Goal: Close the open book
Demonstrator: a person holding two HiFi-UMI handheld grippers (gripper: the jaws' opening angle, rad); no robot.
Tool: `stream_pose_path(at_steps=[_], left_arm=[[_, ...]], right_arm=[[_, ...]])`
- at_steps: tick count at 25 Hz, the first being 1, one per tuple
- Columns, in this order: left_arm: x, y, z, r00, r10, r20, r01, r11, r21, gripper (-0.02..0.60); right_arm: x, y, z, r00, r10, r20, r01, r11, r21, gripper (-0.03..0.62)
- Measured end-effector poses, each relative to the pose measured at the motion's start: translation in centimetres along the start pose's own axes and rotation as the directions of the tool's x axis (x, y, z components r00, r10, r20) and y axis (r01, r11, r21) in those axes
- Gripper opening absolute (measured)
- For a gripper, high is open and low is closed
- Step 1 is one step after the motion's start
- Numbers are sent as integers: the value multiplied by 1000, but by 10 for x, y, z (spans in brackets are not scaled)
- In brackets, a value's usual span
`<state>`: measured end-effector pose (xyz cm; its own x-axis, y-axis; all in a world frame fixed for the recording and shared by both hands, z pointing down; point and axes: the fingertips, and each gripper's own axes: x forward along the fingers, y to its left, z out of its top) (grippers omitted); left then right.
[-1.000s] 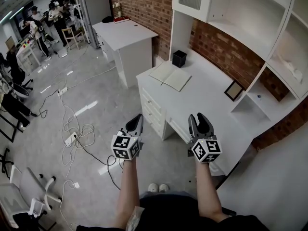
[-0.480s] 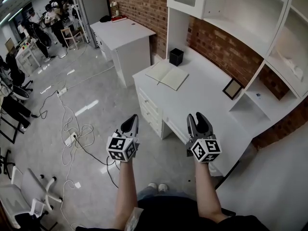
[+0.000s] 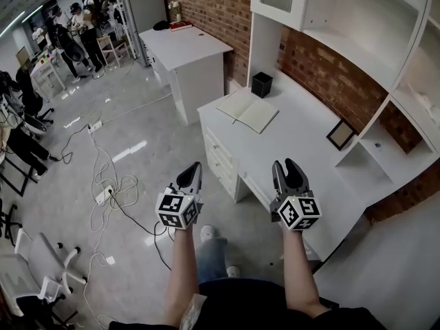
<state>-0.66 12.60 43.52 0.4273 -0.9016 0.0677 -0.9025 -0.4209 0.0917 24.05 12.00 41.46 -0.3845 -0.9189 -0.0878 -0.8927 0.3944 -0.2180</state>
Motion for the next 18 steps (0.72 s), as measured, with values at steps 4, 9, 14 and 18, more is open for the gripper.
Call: stream_pose_path(at_steps=[4,9,14,18], left_arm=[[15,21,4,1000,5,19,-5,1000,13,9],[39,67,7,999,19,28,-20,1000,12,9],[69,119,3,999,35,20,-35,999,-3,9],[95,152,-7,1000,29,10,-29,999,-25,9]], right_arm=[[27,3,-4,1000,16,4,-16,1000,-4,140],[80,7,-15,1000,23,4,-23,1000,-2,140],[145,8,-31,1000,19,-7,-19,1000,5,140],[190,9,-45,1000,11,-19,-12,1000,-3,140]])
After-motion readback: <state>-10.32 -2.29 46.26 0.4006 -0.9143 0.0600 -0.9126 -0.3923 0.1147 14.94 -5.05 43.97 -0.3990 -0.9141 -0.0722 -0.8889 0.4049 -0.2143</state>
